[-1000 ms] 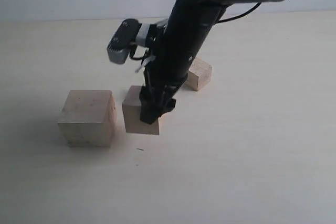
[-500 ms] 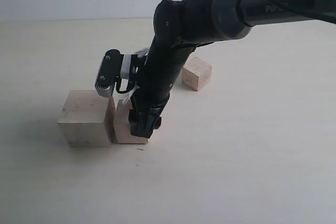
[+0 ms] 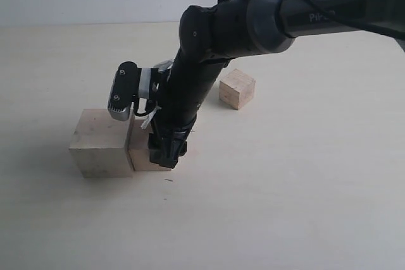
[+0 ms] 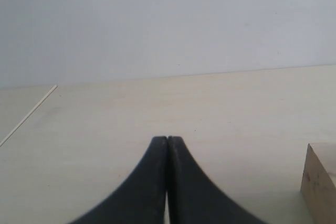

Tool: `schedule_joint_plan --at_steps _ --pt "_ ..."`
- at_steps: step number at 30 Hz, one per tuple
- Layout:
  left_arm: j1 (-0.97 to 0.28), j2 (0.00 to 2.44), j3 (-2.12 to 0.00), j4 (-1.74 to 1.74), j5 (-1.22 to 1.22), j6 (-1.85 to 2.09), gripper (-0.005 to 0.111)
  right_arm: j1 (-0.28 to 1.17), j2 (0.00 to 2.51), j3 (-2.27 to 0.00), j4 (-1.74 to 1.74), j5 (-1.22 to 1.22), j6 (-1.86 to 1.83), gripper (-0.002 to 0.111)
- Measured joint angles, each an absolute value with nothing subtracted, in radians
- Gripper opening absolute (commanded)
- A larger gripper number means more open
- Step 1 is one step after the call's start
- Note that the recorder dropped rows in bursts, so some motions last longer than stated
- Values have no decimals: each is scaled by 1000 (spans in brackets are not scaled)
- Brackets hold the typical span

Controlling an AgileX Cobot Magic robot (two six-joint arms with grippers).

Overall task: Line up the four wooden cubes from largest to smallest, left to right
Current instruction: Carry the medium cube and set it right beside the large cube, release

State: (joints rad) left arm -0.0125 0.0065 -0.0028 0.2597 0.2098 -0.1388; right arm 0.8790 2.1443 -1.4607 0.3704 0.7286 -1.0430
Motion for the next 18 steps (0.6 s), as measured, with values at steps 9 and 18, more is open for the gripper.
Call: schedule_joint_plan --at_steps 9,18 --pt "-12 7 -3 260 210 -139 0 879 2144 -1461 370 729 -1043 2" --pt "-12 7 -3 260 210 -139 0 879 2144 -1461 372 725 -1043 57"
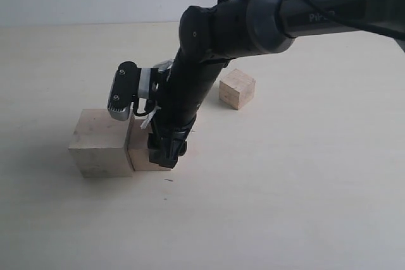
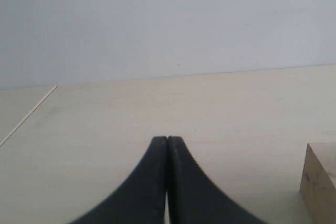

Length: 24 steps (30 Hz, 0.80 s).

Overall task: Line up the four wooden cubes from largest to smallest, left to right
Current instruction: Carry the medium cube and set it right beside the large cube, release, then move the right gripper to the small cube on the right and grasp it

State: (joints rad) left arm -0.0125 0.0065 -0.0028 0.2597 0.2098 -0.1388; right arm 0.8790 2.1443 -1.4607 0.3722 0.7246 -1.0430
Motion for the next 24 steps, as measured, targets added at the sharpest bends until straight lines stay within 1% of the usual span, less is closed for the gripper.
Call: schedule_joint_plan --at_steps 3,4,6,11,16,20,24 --pt "-12 7 -3 260 210 -139 0 879 2144 -1461 372 723 -1043 74" --pt "-12 7 -3 260 210 -139 0 881 2144 -1461 368 714 -1043 77" --pt "-12 7 -3 260 210 -139 0 884 2129 -1453 364 712 -1020 81" --pt "-12 7 -3 260 211 -139 0 884 1949 -1450 283 696 -837 82" --pt "-12 7 -3 260 211 -139 0 875 1758 -1450 -13 689 -574 82" --pt "-12 7 -3 260 211 -139 0 790 1656 -1450 -209 694 -272 82" --pt "-12 7 -3 260 211 -139 0 677 1652 -1452 -257 741 -120 82"
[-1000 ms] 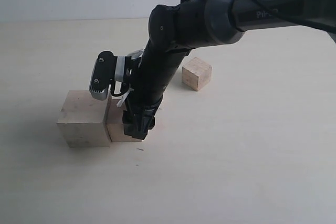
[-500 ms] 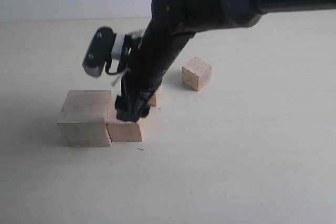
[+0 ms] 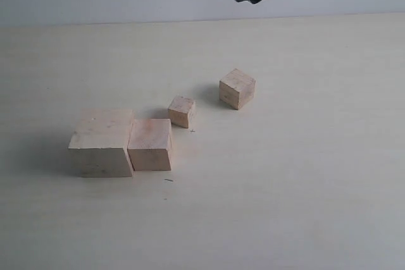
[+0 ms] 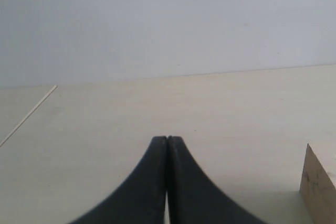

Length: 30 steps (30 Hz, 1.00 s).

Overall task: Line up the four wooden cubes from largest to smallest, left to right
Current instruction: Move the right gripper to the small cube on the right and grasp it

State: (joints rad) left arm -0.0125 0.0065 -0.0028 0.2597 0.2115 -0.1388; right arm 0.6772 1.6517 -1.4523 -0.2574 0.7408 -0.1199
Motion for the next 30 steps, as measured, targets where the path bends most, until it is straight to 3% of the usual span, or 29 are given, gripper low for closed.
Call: schedule_joint_plan --at_steps 6,22,24,30 --pt "-12 7 -3 260 211 -139 0 605 1752 -1452 -264 789 -55 82" --pt "-12 7 -3 260 211 -139 0 601 2094 -1452 -152 687 -36 79" --pt "-12 7 -3 260 211 -139 0 601 2117 -1452 -152 652 -44 70" --pt "-12 7 -3 260 211 -139 0 601 2160 -1452 -147 583 -69 6"
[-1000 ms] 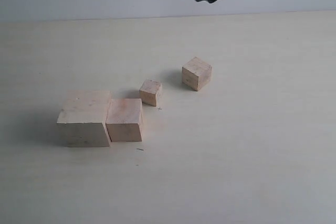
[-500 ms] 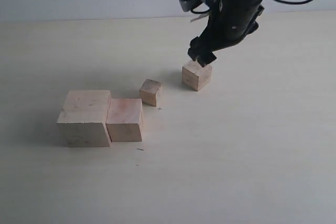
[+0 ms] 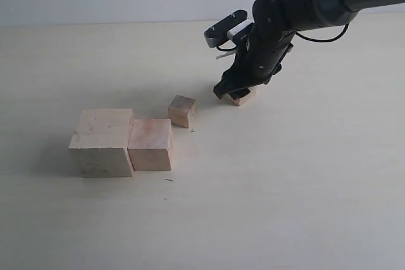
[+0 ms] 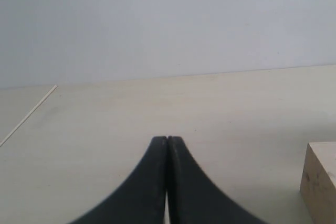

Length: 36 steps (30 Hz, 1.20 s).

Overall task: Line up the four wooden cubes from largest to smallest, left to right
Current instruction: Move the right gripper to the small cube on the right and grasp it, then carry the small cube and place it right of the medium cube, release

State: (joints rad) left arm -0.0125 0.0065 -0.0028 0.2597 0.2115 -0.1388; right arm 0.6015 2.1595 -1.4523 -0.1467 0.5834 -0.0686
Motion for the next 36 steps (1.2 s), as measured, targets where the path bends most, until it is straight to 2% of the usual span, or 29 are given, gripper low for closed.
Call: schedule_joint_plan --at_steps 1,7,16,21,25,36 --pt "-12 7 -3 260 211 -139 0 601 2160 -1452 -147 583 -73 0" --pt "-12 7 -3 260 211 -139 0 601 2039 -1450 -142 697 -113 0" --pt "-12 7 -3 260 211 -139 0 601 1756 -1250 179 762 -593 0" --pt "-12 7 -3 260 211 -139 0 603 1768 -1120 448 763 -953 0" --pt "-12 7 -3 260 211 -139 0 610 1822 -1103 616 765 -1173 0" --pt "-12 7 -3 260 211 -139 0 720 1973 -1105 605 571 -1336 0"
